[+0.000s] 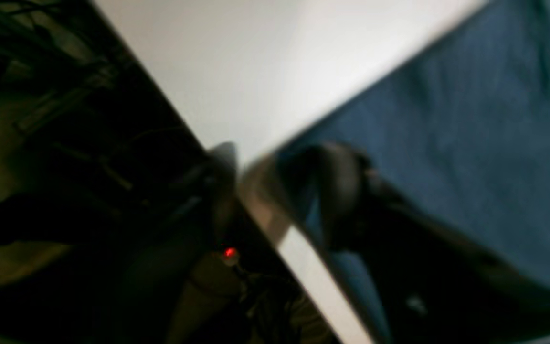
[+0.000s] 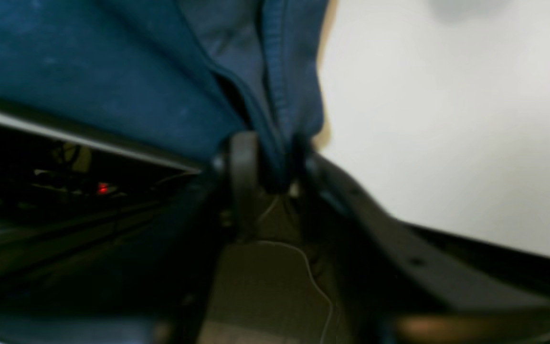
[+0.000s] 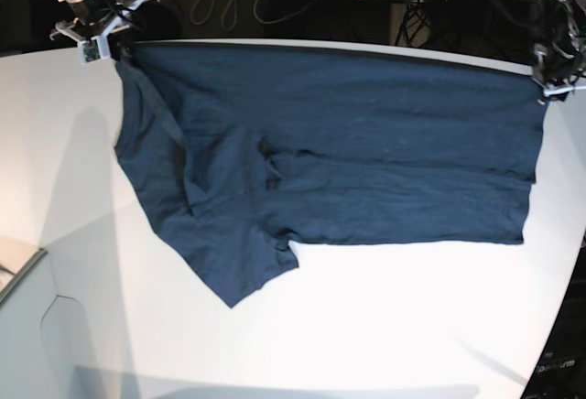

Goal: Layout the t-shirt on the table in an organized manner, then fold the t-shirt properly
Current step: 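Pull the shirt edge back with both grippers, spreading it flat, then release the shirt and move both grippers to its side edges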

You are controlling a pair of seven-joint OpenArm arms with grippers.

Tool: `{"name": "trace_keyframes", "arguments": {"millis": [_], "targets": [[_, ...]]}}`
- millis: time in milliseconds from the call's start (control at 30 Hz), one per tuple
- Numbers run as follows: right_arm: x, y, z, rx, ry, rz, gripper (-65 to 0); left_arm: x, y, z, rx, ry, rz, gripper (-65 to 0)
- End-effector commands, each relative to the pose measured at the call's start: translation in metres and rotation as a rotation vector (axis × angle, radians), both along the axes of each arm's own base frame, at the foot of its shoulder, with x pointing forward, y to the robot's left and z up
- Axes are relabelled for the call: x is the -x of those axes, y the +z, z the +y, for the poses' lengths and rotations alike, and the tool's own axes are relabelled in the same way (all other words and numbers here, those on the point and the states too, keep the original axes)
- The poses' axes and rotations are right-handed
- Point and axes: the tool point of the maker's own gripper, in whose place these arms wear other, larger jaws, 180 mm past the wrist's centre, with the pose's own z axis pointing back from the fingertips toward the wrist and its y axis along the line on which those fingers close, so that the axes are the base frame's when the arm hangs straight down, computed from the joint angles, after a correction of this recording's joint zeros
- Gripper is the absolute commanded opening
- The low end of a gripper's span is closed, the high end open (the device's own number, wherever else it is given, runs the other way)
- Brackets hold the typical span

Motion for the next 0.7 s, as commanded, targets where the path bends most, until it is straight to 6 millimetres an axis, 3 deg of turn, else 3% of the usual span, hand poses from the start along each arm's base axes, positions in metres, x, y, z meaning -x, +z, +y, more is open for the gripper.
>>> {"name": "trace_keyframes", "arguments": {"millis": [0,200,300,567,667], "targets": [[-0.005,0.01,-0.006,0.008,-0.005,-0.039,-45.6,-0.006,0.011,0.007,-0.013,0.004,-0.025,-33.8],[-0.019,0.051,-0.041,-0.031,-0.178,-0.205,-43.2,0.002,0.017,0.02,-0.019,0.047,-0.032,-33.5],[-0.024,0.066,-0.048,-0.024,-0.194,-0.251,-43.2,-0.003,0.025,0.022,-0.038,0.036,-0.048,-33.5],[-0.027,0.068,-0.046,-0.025,-0.187,-0.259,-43.2,-0.015,0.052,0.023,-0.092,0.004,-0.098,-33.4],[-0.038,0.068,-0.033,-0.052,-0.171,-0.279,-43.2,-0.019,0.054,0.024,-0.093,0.005,-0.107,-33.3]]}}
